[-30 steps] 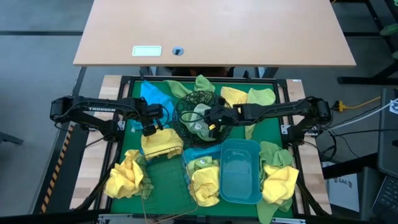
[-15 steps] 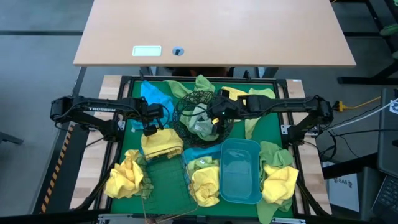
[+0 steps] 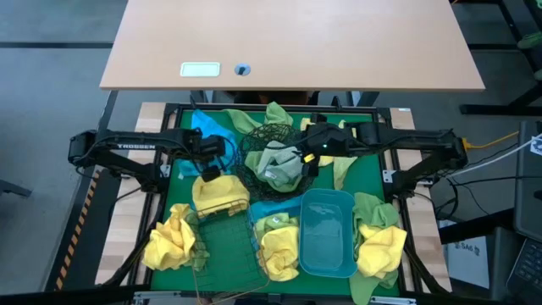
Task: Sort microfiber towel by color & place in baskets
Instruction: Put the blue microfiber cloth into the wire basket
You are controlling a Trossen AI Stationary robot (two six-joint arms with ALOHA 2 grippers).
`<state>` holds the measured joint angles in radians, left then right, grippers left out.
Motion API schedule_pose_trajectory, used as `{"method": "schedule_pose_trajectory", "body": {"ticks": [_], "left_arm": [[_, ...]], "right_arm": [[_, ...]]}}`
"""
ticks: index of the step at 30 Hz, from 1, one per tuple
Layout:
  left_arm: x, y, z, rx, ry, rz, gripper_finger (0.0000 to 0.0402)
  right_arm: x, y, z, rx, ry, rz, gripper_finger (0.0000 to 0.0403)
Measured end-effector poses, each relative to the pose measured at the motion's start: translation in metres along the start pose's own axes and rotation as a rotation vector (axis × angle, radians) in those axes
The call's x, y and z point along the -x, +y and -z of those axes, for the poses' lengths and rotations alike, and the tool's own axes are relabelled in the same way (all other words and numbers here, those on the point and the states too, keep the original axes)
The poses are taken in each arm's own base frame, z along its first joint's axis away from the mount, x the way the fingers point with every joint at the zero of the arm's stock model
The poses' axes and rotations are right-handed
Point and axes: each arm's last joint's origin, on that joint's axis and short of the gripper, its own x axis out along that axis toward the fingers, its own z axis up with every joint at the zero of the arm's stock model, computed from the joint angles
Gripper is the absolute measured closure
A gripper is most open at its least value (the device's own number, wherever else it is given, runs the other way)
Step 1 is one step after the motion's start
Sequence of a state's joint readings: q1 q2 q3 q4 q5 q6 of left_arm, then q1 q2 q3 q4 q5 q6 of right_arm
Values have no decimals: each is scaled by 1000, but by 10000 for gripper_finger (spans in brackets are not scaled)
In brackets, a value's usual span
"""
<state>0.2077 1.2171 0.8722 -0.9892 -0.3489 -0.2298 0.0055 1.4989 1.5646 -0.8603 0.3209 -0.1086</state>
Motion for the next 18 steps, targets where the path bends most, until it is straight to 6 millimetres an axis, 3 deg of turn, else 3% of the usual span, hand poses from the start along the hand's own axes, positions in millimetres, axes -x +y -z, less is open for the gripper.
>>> {"method": "schedule_pose_trajectory", "body": {"ticks": [10, 18], "left_arm": [[56, 10, -36, 59, -194, 48, 401], [112, 10, -53, 64, -372, 121, 401]], "right_arm": [[10, -2, 15, -19, 112, -8, 189], [13, 0, 40, -76, 28, -1, 189]]}}
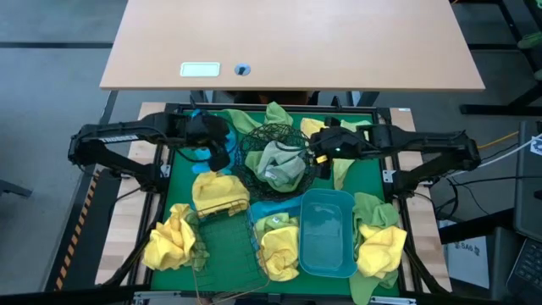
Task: Sort microfiber towel by color & place in baskets
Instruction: Put the blue microfiber cloth into the wire basket
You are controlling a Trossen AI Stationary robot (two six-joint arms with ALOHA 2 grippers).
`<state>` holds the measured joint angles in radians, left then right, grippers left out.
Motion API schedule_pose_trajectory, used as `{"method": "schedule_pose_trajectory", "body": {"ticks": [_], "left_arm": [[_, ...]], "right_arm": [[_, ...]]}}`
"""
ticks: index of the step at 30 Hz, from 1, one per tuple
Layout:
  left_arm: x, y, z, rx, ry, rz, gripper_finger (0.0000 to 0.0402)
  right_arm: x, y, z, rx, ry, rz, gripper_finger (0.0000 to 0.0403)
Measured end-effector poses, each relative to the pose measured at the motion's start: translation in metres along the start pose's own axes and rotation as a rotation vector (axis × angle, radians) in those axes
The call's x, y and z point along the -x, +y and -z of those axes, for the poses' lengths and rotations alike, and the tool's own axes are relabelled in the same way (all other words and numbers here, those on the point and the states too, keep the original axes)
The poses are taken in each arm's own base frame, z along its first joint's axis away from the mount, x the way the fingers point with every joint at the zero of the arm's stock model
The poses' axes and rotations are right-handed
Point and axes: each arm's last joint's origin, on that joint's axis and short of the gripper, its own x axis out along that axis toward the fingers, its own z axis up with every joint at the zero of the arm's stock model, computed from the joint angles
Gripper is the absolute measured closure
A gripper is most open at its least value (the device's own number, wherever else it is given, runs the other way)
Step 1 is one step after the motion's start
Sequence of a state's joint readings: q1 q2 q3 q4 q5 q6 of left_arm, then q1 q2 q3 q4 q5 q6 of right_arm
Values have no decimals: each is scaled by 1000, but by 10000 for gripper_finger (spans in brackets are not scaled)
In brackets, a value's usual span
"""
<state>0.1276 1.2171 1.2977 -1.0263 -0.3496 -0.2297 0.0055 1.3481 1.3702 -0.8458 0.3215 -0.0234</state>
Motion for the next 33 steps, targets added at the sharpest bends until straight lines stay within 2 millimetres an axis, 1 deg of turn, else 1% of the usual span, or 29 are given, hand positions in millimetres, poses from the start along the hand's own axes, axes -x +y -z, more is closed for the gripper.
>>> {"method": "schedule_pose_trajectory", "body": {"ticks": [4, 8, 12, 18, 24, 28, 33], "left_arm": [[29, -4, -17, 9, -105, 50, 401], [60, -6, -31, 19, -215, 109, 401], [91, -7, -43, 38, -328, 171, 401], [129, -9, -57, 76, -506, 279, 401], [156, -14, -62, 93, -622, 380, 401], [170, -19, -64, 134, -684, 463, 402], [179, -29, -58, 195, -649, 586, 401]], "right_arm": [[5, -2, 16, -32, -44, 33, 189], [8, -4, 33, -85, -49, 76, 189], [12, -7, 49, -141, -47, 138, 189], [15, -9, 67, -197, -47, 197, 189], [14, -9, 79, -233, -36, 210, 189], [11, -7, 82, -245, -23, 211, 189], [10, -7, 82, -255, -25, 213, 189]]}}
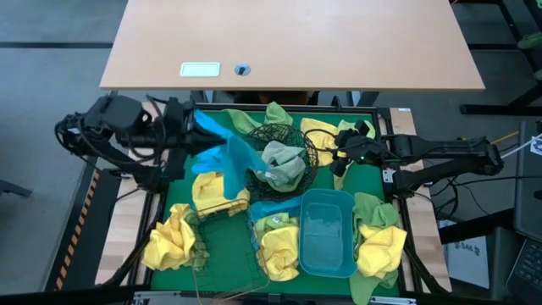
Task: Sort microfiber towel by color & place in baskets
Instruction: Put the blue microfiber cloth into the wire basket
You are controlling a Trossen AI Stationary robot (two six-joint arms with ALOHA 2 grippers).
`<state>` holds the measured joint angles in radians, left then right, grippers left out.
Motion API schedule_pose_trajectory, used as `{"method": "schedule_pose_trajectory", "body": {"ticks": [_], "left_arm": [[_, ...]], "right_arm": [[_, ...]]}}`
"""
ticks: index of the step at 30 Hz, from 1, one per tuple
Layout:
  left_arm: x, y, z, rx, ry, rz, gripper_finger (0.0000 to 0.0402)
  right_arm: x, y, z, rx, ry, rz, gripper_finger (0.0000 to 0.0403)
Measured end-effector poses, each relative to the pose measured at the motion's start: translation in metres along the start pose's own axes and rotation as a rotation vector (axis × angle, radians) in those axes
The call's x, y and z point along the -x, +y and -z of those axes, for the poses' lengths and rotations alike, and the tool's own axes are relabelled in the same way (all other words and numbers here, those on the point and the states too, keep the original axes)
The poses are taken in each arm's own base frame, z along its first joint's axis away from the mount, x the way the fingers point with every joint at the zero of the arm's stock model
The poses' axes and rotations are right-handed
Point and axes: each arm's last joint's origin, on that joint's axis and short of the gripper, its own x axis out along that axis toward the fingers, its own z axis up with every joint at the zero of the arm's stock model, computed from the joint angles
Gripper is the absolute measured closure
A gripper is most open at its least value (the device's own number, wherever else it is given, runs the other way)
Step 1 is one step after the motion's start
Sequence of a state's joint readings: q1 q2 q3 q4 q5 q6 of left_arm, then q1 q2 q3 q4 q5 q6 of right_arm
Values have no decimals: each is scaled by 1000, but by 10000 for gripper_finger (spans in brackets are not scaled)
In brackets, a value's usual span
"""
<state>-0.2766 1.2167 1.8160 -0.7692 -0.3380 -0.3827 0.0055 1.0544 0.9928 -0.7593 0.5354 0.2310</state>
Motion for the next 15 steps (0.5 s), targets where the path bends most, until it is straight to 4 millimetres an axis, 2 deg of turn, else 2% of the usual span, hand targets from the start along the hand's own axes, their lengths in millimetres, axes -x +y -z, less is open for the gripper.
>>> {"method": "schedule_pose_trajectory", "body": {"ticks": [8, 15], "left_arm": [[-8, -31, 18, 142, 110, 141, 401], [-24, -63, 43, 149, 226, 204, 401]], "right_arm": [[1, -1, 0, -3, -5, -1, 189], [1, -1, 0, -3, -5, -1, 189]]}}
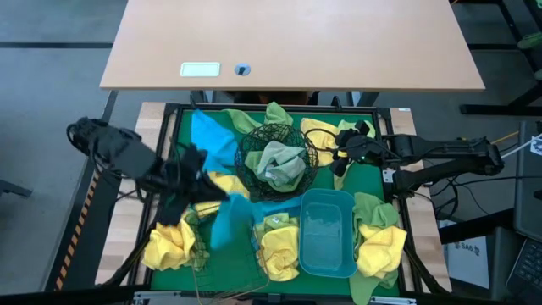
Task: Sort microfiber towel by color & place in baskets
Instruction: Put the blue microfiber cloth into the wire basket
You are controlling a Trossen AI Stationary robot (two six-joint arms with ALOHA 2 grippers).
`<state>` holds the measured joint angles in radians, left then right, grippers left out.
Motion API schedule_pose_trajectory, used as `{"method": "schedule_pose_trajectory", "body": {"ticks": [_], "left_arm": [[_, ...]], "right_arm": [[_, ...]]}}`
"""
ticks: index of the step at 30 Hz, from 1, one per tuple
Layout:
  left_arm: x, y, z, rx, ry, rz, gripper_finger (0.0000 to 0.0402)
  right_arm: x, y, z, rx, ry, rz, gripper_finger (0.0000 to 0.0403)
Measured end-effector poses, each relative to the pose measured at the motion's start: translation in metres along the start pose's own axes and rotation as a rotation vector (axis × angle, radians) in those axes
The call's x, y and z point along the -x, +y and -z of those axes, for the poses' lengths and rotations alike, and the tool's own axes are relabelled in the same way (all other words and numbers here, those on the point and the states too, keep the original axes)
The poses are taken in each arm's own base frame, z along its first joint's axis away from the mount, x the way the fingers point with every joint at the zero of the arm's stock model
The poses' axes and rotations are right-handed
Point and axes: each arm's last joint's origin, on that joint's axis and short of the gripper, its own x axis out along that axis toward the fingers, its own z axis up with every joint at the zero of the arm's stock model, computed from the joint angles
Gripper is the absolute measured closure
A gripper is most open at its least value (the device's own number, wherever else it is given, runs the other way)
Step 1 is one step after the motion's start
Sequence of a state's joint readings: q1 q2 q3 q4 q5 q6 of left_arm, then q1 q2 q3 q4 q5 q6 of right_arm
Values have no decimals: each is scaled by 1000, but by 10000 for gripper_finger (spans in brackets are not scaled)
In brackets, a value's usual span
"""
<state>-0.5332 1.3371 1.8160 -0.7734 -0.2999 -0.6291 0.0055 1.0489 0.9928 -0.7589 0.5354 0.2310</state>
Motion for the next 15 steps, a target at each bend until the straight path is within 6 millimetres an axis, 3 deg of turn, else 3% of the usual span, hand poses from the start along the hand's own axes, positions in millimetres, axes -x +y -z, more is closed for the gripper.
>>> {"method": "schedule_pose_trajectory", "body": {"ticks": [8, 15], "left_arm": [[-27, -22, 38, -18, 181, -11, 401], [-47, -25, 77, 18, 383, -151, 401]], "right_arm": [[0, 0, 0, 1, 1, -1, 189], [0, -1, 3, 18, 25, 2, 189]]}}
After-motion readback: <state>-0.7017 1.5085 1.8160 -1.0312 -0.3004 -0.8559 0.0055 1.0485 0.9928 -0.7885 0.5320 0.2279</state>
